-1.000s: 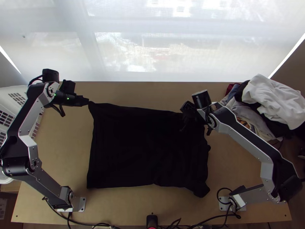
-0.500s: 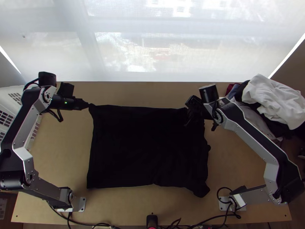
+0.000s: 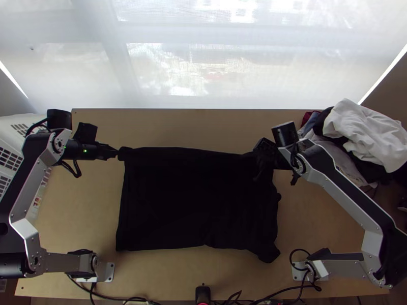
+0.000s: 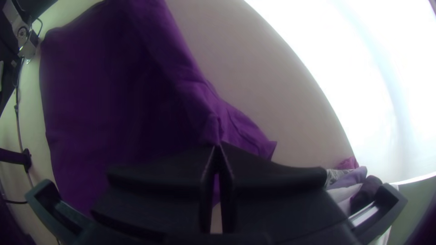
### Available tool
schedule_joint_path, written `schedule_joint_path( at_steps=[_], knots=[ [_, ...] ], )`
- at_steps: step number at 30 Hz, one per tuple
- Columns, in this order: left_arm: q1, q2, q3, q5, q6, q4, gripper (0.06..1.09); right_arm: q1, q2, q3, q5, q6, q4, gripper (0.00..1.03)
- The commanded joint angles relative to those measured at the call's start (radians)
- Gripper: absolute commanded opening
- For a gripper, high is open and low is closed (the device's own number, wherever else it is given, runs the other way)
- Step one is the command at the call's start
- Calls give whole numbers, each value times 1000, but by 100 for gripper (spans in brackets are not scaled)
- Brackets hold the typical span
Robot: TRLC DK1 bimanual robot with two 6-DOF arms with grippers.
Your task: Fold the t-shirt
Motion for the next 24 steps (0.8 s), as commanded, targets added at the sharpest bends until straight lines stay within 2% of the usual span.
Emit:
schedule_joint_path(
  at_steps=[1, 24],
  knots=[
    [4, -69, -82, 2, 7, 0, 9, 13, -59, -80, -9, -1, -22, 3],
    [10, -227, -407, 1, 50, 37, 9, 105, -141, -298, -24, 42, -37, 3]
  ],
)
